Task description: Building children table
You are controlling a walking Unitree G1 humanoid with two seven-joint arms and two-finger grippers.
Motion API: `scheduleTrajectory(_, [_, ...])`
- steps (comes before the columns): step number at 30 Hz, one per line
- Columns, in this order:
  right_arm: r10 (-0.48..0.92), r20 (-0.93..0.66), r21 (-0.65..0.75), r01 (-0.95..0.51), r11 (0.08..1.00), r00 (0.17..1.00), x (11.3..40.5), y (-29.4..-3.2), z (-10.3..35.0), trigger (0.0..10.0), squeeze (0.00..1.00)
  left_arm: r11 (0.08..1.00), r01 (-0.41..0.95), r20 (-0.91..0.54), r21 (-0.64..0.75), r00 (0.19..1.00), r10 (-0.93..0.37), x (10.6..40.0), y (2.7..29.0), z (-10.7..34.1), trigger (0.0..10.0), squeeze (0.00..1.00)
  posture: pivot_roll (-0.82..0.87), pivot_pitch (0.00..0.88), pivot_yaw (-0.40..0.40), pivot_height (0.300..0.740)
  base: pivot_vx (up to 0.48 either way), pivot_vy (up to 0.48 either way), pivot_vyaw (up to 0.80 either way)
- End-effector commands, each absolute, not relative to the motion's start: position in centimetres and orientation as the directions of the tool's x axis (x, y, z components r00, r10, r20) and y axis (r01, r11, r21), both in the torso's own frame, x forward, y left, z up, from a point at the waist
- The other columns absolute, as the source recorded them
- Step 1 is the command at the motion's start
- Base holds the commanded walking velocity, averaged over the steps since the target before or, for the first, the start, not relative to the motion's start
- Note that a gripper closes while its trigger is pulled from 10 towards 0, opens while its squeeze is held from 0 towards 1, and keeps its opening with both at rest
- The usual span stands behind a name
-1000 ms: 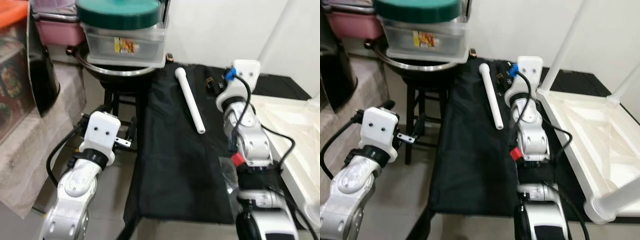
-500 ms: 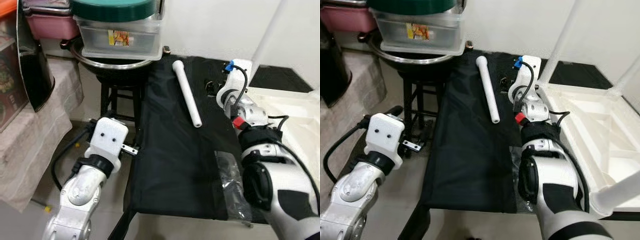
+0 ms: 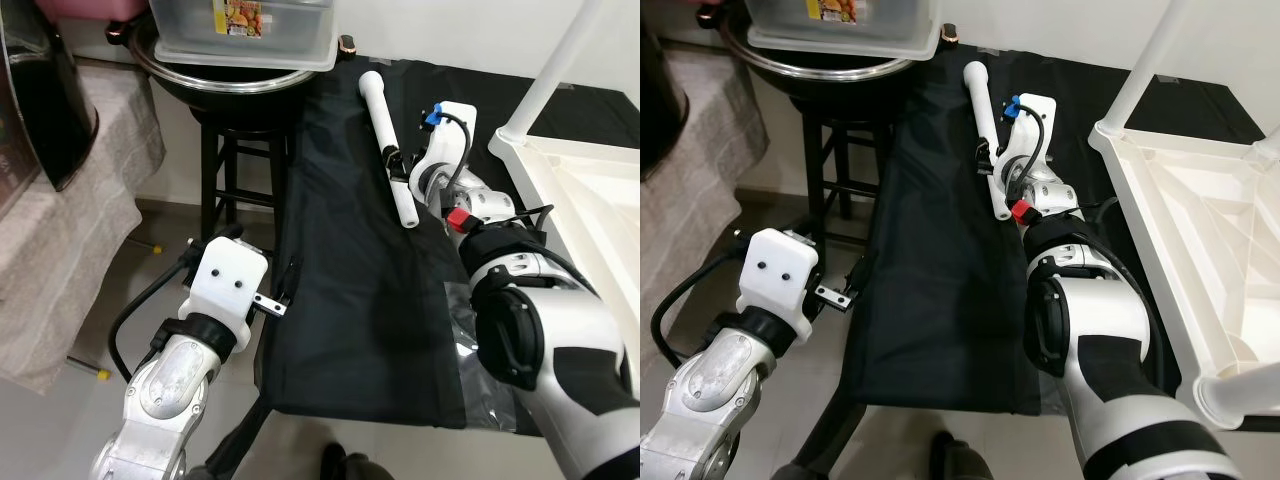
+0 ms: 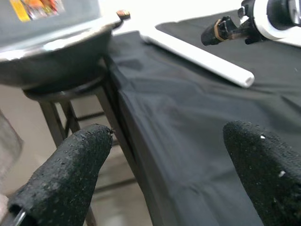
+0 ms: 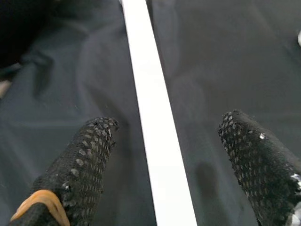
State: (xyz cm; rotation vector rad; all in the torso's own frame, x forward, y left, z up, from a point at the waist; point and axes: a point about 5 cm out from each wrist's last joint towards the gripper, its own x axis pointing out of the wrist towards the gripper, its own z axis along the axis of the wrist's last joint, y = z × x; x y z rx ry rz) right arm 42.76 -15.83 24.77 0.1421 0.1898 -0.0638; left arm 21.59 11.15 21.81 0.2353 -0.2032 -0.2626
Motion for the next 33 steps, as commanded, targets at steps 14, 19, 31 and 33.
scheduleTrajectory(14, [-0.052,-0.293,0.154,0.101,0.983,0.955,42.4,-15.4,22.3,10.0,0.00,0.936,0.242,0.136,0.257,0.950,-0.283,20.7,10.9,21.8,10.0,0.00,0.12,0.330,-0.136,0.740,0.000,0.000,0.00])
scheduleTrajectory(19, [-0.059,-0.297,0.152,0.108,0.982,0.953,42.4,-15.4,22.2,10.0,0.00,0.936,0.240,0.132,0.256,0.951,-0.280,20.6,10.9,21.8,10.0,0.00,0.11,0.334,-0.135,0.740,0.000,0.000,0.00])
scheduleTrajectory(31, [-0.042,-0.320,0.173,0.102,0.980,0.947,42.3,-15.0,21.6,0.0,0.00,0.938,0.234,0.125,0.254,0.954,-0.272,20.5,11.1,21.8,10.0,0.00,0.11,0.342,-0.138,0.740,0.000,0.000,0.00])
scheduleTrajectory(33, [-0.037,-0.323,0.181,0.101,0.978,0.946,42.3,-14.9,21.5,0.0,0.00,0.939,0.234,0.125,0.254,0.954,-0.271,20.5,11.1,21.8,10.0,0.00,0.11,0.342,-0.138,0.740,0.000,0.000,0.00])
